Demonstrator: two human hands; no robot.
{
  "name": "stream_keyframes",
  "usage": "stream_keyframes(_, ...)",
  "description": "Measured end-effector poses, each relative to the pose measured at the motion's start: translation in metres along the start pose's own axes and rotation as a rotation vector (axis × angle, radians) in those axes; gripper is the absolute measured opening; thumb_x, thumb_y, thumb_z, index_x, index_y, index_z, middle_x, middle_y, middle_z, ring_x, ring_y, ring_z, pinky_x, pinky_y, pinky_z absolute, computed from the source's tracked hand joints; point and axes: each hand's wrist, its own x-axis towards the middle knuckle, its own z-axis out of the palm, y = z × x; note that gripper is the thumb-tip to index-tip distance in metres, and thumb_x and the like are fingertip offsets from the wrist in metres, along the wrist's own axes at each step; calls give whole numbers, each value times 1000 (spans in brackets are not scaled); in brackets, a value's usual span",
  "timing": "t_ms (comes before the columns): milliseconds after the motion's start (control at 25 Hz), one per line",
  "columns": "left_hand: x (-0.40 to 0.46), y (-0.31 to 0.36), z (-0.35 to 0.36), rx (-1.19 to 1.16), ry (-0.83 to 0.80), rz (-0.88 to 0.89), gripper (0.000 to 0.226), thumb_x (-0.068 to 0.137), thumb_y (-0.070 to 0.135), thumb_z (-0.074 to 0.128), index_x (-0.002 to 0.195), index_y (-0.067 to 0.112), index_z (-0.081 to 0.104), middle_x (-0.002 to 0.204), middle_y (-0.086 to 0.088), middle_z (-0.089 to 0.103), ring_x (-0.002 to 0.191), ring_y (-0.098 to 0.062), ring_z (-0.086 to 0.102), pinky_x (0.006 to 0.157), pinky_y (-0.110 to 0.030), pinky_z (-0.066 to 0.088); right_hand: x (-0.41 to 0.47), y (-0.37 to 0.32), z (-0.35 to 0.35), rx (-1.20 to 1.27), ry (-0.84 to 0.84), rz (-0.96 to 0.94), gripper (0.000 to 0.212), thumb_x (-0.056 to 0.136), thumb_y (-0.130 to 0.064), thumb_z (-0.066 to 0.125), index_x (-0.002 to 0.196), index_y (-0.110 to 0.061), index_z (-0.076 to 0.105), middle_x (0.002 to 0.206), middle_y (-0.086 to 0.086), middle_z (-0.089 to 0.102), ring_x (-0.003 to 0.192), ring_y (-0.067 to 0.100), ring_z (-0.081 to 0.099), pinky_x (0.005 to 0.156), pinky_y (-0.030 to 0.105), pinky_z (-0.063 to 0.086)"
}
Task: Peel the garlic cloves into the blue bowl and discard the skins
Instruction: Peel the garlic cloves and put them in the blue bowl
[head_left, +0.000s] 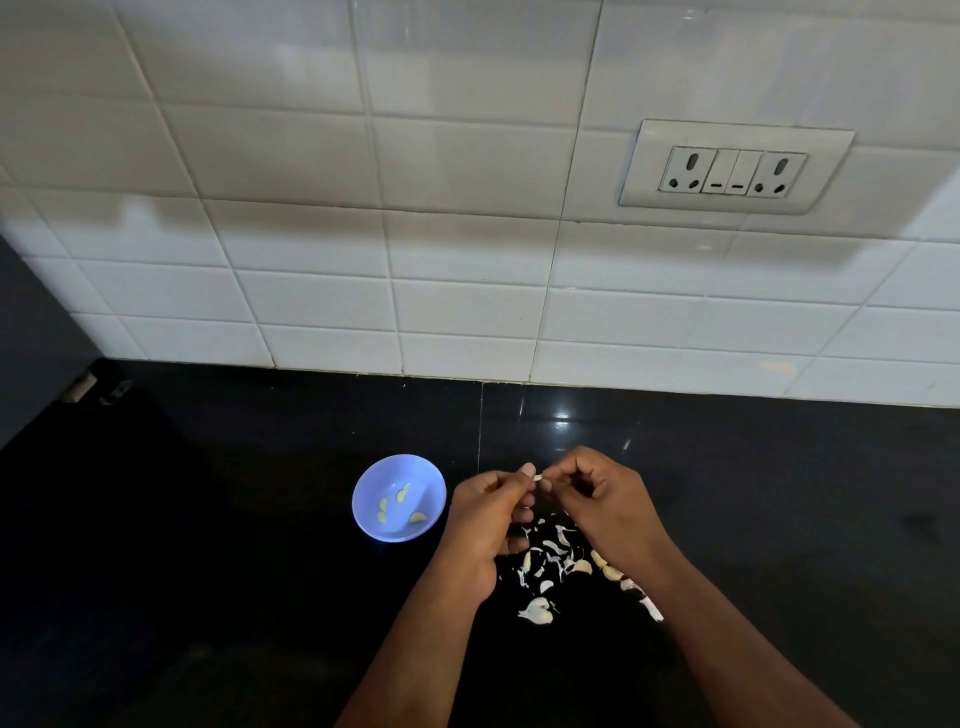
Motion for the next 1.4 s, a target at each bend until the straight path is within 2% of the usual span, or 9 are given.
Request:
stream_keyframes(160, 0, -2, 1, -158, -26, -44, 14, 95, 24, 77, 96, 11, 78, 81, 2, 73, 72, -7, 65, 55, -25, 53, -2, -1, -1, 29, -13, 58, 23, 93, -7, 73, 94, -29, 77, 90, -10, 76, 84, 10, 72, 78, 23, 58)
stream_keyframes(360, -3, -5, 5, -18, 35, 127, 7, 96, 18, 74, 96, 13, 78, 75, 6, 72, 73, -5, 64, 61, -24, 52, -3, -7, -7, -11, -66, 122, 18, 97, -14, 68, 93, -27, 79, 82, -7, 77, 76, 8, 74, 72, 20, 57)
stream_keyframes(520, -3, -8, 5, 83, 29, 235, 7, 95, 21, 75, 93, 15, 78, 80, 2, 74, 74, -3, 66, 62, -22, 54, -1, -10, -7, -162, -139, 120, 17, 94, -17, 66, 86, -29, 76, 80, -11, 76, 73, 15, 73, 71, 33, 59)
stream_keyframes(640, -2, -9, 4, 76, 29, 271, 6, 95, 21, 76, 92, 16, 78, 87, -3, 77, 78, -4, 68, 64, -23, 55, -1, -8, -8, -125, -158, 134, 15, 94, -16, 65, 87, -26, 75, 78, -4, 76, 73, 21, 74, 72, 37, 60)
stream_keyframes(800, 0, -9, 2, 73, 26, 264, 8, 94, 24, 77, 93, 16, 78, 84, -2, 76, 77, -6, 67, 61, -23, 54, -2, -9, -7, -2, -160, 188, 12, 92, -10, 67, 86, -16, 75, 78, 5, 75, 73, 23, 76, 74, 37, 63)
stream_keyframes(920, 1, -11, 2, 92, -16, 192, 13, 96, 27, 75, 93, 15, 79, 79, -1, 72, 73, -4, 65, 59, -22, 53, -2, -9, -5, -4, -130, 213, 11, 91, -13, 68, 82, -11, 73, 74, 8, 74, 68, 23, 74, 69, 35, 62)
stream_keyframes(1080, 1, -13, 6, -23, -43, 182, 14, 99, 21, 72, 89, 13, 77, 72, 0, 67, 71, -12, 63, 59, -25, 49, -1, -9, 2, 292, -128, 413, 25, 96, -18, 68, 85, 4, 71, 75, 11, 69, 65, 17, 67, 65, 32, 59)
stream_keyframes(1280, -3, -19, 12, -199, -60, 169, 17, 102, 21, 68, 91, 13, 79, 80, -8, 72, 73, -18, 66, 65, -34, 53, 1, -7, 11, 722, -101, 671, 17, 98, -11, 64, 83, -3, 68, 68, 7, 63, 55, 14, 61, 54, 25, 56)
stream_keyframes(1400, -5, -21, 13, -270, -22, 133, 16, 101, 22, 69, 94, 10, 79, 82, -7, 74, 74, -17, 67, 65, -33, 53, 1, -5, 10, 820, -88, 699, 18, 99, -10, 64, 83, -4, 70, 69, 6, 66, 57, 12, 63, 53, 23, 57)
